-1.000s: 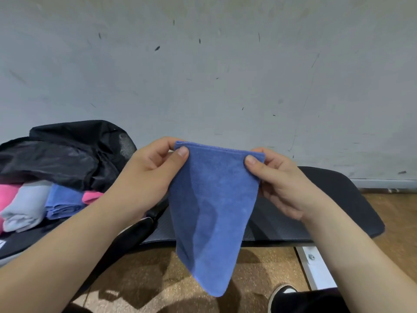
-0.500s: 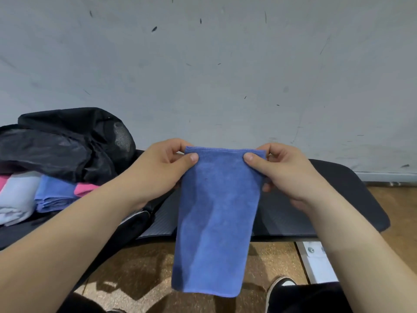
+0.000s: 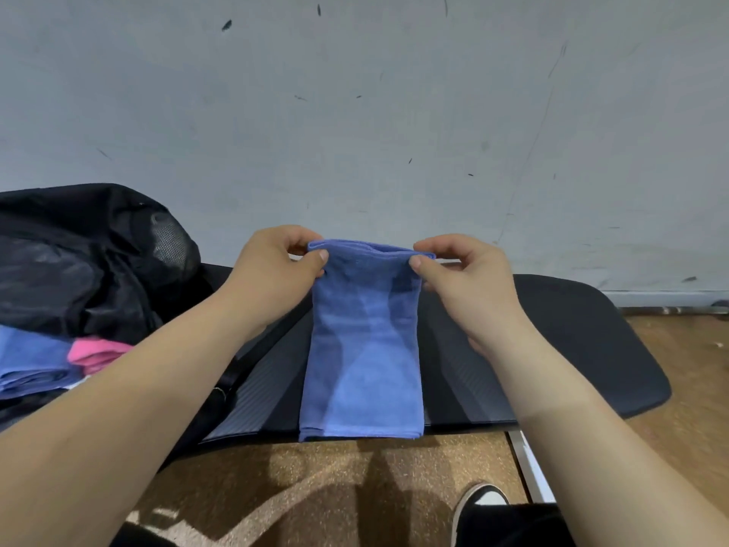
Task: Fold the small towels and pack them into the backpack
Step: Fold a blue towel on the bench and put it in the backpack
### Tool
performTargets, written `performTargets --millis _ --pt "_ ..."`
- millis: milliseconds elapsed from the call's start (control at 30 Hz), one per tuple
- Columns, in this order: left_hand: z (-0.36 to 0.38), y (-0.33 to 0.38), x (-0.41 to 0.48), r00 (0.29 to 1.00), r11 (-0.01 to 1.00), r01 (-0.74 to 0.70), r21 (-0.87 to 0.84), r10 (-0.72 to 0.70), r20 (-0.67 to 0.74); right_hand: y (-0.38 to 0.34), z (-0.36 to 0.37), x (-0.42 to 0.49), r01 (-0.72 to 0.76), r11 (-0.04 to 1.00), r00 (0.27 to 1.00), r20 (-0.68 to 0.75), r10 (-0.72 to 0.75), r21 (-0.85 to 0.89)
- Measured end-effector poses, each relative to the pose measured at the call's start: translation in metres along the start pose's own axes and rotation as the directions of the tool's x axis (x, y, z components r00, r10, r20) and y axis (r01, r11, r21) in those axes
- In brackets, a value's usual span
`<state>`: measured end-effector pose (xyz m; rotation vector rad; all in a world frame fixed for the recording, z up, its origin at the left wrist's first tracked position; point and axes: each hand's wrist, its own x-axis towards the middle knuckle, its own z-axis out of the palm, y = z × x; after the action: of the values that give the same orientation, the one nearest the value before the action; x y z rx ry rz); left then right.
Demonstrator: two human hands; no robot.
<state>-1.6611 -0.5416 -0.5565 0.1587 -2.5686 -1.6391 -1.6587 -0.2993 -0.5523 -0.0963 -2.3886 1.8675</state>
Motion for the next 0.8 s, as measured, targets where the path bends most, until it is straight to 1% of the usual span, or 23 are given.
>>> performTargets --millis 67,167,267,367,400,467,533,600,633,667,700,733,800 --pt "-0.005 -0.003 -0.01 0.998 0.998 -0.027 0.062 0.023 0.062 0.003 -0.007 -0.008 0.015 0.994 0.998 0.063 -0.008 -0.112" --pt "-0.018 -0.005 -0.03 0.977 0.957 -0.132 0.258 0.082 0.196 0.002 -0.022 -0.023 0.088 0.962 0.974 0.224 -0.029 -0.259" --pt "-0.033 -0.008 -0.052 0.924 0.898 -0.25 0.361 0.11 0.367 0.002 -0.033 -0.04 0.181 0.887 0.91 0.415 0.014 -0.426" --pt "-0.036 -0.022 -0.07 0.865 0.822 -0.366 0.436 0.129 0.484 0.009 -0.034 -0.055 0.25 0.81 0.85 0.521 0.079 -0.53" --pt "-0.034 -0.027 -0.075 0.845 0.789 -0.396 0.47 0.112 0.524 0.012 -0.032 -0.059 0.274 0.779 0.832 0.545 0.102 -0.564" --pt "-0.026 -0.034 -0.083 0.802 0.707 -0.431 0.56 0.015 0.598 0.02 -0.026 -0.064 0.319 0.703 0.79 0.588 0.173 -0.636" --pt "-0.017 -0.034 -0.09 0.751 0.639 -0.457 0.619 -0.095 0.653 0.027 -0.02 -0.067 0.312 0.653 0.742 0.606 0.285 -0.69" --pt "-0.01 -0.034 -0.092 0.715 0.628 -0.453 0.633 -0.169 0.679 0.032 -0.014 -0.066 0.288 0.621 0.696 0.604 0.387 -0.729" --pt "-0.008 -0.032 -0.09 0.705 0.618 -0.454 0.642 -0.191 0.683 0.032 -0.012 -0.065 0.27 0.608 0.69 0.591 0.418 -0.746" --pt "-0.006 -0.028 -0.087 0.705 0.611 -0.45 0.651 -0.204 0.679 0.029 -0.012 -0.063 0.249 0.602 0.694 0.573 0.436 -0.759" --pt "-0.006 -0.024 -0.082 0.72 0.609 -0.433 0.665 -0.21 0.661 0.024 -0.013 -0.061 0.231 0.595 0.704 0.555 0.444 -0.769" --pt "-0.006 -0.023 -0.076 0.751 0.617 -0.406 0.674 -0.196 0.631 0.017 -0.015 -0.059 0.222 0.593 0.715 0.543 0.441 -0.774" --pt "-0.005 -0.023 -0.061 0.832 0.641 -0.354 0.681 -0.118 0.543 0.004 -0.019 -0.057 0.226 0.581 0.765 0.511 0.391 -0.782"
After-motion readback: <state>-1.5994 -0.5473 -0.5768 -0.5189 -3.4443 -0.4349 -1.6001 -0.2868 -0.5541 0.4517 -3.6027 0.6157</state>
